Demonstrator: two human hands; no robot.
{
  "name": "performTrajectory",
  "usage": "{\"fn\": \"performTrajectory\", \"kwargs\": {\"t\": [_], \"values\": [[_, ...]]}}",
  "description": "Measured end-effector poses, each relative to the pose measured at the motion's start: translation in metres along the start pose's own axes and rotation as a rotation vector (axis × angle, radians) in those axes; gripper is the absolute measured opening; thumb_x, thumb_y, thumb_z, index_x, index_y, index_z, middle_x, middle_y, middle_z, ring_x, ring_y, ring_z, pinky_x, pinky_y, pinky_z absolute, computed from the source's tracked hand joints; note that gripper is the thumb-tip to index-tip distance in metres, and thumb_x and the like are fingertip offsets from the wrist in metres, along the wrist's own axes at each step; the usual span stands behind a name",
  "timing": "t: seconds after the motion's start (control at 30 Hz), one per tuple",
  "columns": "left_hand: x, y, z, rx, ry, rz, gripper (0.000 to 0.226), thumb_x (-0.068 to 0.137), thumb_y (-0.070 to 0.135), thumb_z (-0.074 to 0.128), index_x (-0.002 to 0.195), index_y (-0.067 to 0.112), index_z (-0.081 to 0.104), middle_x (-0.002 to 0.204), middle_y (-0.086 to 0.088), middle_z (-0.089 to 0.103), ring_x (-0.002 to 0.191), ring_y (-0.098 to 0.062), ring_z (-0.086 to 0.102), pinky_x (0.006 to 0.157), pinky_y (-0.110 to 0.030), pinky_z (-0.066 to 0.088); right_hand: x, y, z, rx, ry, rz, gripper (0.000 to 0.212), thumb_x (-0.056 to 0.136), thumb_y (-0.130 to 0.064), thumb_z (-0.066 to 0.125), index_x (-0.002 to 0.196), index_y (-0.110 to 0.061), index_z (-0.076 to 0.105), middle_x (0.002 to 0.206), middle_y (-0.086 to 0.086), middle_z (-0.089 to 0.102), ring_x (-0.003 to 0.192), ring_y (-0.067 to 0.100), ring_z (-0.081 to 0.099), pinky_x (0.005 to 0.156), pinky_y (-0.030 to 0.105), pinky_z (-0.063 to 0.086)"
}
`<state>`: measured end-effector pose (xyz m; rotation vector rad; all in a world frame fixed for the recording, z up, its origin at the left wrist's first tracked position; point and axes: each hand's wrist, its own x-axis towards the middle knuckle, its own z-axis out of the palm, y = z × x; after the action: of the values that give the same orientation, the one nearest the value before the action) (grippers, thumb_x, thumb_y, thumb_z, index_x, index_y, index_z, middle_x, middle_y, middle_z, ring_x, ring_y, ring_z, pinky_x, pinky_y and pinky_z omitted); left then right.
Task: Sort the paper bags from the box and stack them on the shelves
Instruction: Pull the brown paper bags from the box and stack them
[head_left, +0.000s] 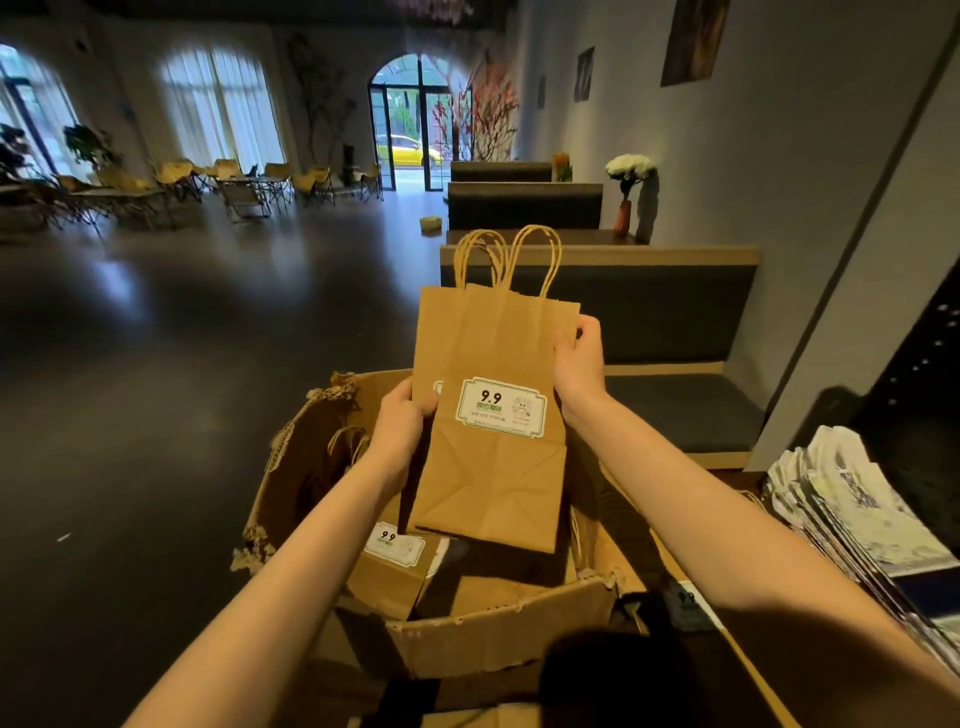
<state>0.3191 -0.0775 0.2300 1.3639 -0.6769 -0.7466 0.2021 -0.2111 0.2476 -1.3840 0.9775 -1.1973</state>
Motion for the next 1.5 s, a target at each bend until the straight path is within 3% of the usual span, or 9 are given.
{"fn": "performTrajectory", "kwargs": {"t": [0.17, 0.27, 0.53, 0.67, 0.83, 0.97, 1.17, 1.33, 1.5], "values": [[-0.006, -0.003, 0.005, 0.091, -0.061, 0.132, 0.018, 0.093, 0.025, 0.054, 0.105, 0.012, 0.059, 0.098, -0.001, 0.068, 0.082, -0.008, 0.065, 0.065, -0.014, 0.051, -0.015, -0.005, 0.006, -0.002, 0.029, -0.003, 0.027, 0.102, -0.018, 0.036, 0.129, -0.016, 0.04, 0.112, -0.002, 0.05, 0.104, 0.015, 0.051, 0.088, 0.031, 0.037], [-0.004, -0.007, 0.0, 0.184, -0.089, 0.184, 0.019, 0.091, 0.016, 0.058, 0.11, 0.016, 0.053, 0.108, -0.001, 0.064, 0.093, -0.012, 0.063, 0.076, -0.02, 0.051, -0.015, -0.007, 0.009, 0.021, 0.018, -0.006, 0.032, 0.099, -0.025, 0.045, 0.129, -0.016, 0.045, 0.123, 0.004, 0.054, 0.111, 0.019, 0.054, 0.095, 0.037, 0.047], [0.011, -0.007, -0.008, 0.071, 0.0, 0.3, 0.016, 0.095, 0.01, 0.05, 0.108, 0.018, 0.053, 0.1, 0.007, 0.063, 0.089, -0.002, 0.061, 0.072, -0.015, 0.051, -0.028, -0.001, -0.001, 0.064, -0.471, 0.161, 0.034, 0.096, -0.029, 0.05, 0.125, -0.011, 0.054, 0.119, 0.006, 0.065, 0.109, 0.019, 0.062, 0.094, 0.036, 0.05], [0.019, -0.008, -0.008, 0.162, -0.08, 0.271, 0.019, 0.096, 0.019, 0.049, 0.114, 0.015, 0.054, 0.109, 0.001, 0.063, 0.096, -0.009, 0.062, 0.081, -0.02, 0.052, -0.029, 0.02, 0.005, 0.044, -0.37, 0.066, 0.027, 0.096, -0.018, 0.051, 0.123, -0.016, 0.053, 0.119, 0.002, 0.063, 0.109, 0.015, 0.061, 0.089, 0.032, 0.052], [0.037, -0.014, -0.031, 0.257, -0.191, 0.029, 0.038, 0.102, 0.037, 0.027, 0.102, 0.019, 0.06, 0.087, 0.001, 0.064, 0.081, -0.012, 0.062, 0.072, -0.023, 0.052, -0.014, 0.04, 0.006, 0.022, -0.267, 0.019, 0.025, 0.097, -0.014, 0.048, 0.123, -0.016, 0.05, 0.119, 0.0, 0.062, 0.112, 0.016, 0.059, 0.092, 0.035, 0.052], [0.06, -0.043, -0.056, 0.367, -0.102, -0.094, 0.026, 0.101, 0.029, 0.037, 0.092, 0.017, 0.059, 0.08, -0.002, 0.063, 0.075, -0.017, 0.06, 0.069, -0.029, 0.051, 0.005, 0.055, 0.006, -0.012, -0.205, 0.017, 0.046, 0.097, -0.018, 0.05, 0.14, -0.009, 0.037, 0.137, 0.007, 0.052, 0.125, 0.02, 0.052, 0.101, 0.043, 0.046], [0.1, -0.108, -0.072, 0.795, -0.042, -0.279, 0.022, 0.095, 0.032, 0.051, 0.079, 0.017, 0.055, 0.083, -0.005, 0.061, 0.071, -0.016, 0.054, 0.061, -0.027, 0.042, 0.016, 0.08, 0.015, -0.048, -0.181, -0.011, 0.034, 0.098, -0.012, 0.046, 0.132, -0.01, 0.045, 0.126, 0.005, 0.059, 0.114, 0.014, 0.058, 0.089, 0.026, 0.053], [0.114, -0.156, -0.083, 1.05, 0.021, -0.454, 0.044, 0.085, 0.042, 0.063, 0.116, 0.013, 0.051, 0.113, -0.009, 0.062, 0.104, -0.028, 0.06, 0.09, -0.041, 0.05, 0.02, 0.099, 0.023, -0.048, -0.217, 0.008, 0.032, 0.098, -0.009, 0.045, 0.13, -0.009, 0.044, 0.126, 0.006, 0.058, 0.113, 0.015, 0.059, 0.089, 0.028, 0.054], [0.113, -0.178, -0.079, 1.252, 0.016, -0.594, 0.073, 0.082, 0.045, 0.067, 0.133, 0.007, 0.032, 0.133, -0.015, 0.046, 0.122, -0.033, 0.047, 0.092, -0.041, 0.044, 0.025, 0.109, 0.026, 0.006, -0.221, 0.029, 0.026, 0.096, -0.005, 0.045, 0.121, -0.014, 0.044, 0.118, 0.004, 0.059, 0.098, 0.007, 0.063, 0.076, 0.02, 0.056]]}}
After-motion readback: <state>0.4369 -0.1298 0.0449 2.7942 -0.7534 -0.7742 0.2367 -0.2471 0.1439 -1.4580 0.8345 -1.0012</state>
